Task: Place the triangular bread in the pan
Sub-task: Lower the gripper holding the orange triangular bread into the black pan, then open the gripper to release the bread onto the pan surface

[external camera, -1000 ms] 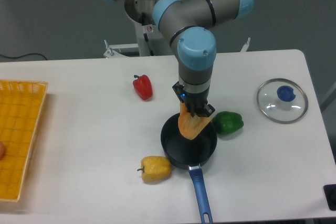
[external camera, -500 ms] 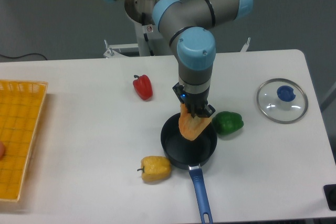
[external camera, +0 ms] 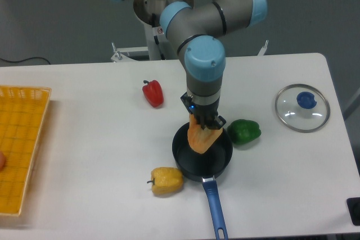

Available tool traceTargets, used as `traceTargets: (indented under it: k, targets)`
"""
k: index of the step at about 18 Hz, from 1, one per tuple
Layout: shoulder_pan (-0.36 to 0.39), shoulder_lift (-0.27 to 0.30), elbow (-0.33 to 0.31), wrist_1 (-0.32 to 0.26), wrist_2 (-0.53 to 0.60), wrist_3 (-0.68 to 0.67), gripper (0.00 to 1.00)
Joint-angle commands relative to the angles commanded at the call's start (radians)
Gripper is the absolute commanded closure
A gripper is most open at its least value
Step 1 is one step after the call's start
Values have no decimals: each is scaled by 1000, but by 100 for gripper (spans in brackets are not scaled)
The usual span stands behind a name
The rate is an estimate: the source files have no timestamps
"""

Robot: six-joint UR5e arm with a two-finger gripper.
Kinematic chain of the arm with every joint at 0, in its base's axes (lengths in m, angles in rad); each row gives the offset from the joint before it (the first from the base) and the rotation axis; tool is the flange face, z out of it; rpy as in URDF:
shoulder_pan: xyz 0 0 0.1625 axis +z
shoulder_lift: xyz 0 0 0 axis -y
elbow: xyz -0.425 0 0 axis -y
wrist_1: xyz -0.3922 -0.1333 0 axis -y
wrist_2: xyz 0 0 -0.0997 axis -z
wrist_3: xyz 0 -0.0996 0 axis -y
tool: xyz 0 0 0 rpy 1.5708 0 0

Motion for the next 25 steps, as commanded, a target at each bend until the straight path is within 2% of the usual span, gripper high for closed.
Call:
traceTargets:
  k: [3,7,20,22,23,25]
  targets:
    - [-6,-20,8,17,24,-20,78]
    - [-26,-57,15,74,46,-29,76]
    - [-28,-101,37,78,60,-34,70]
    - [-28,-103,34,77,67,-31,66]
    - [-28,-103,32,77,78,-28,59]
    - [-29,-104,28,75,130,-12,53]
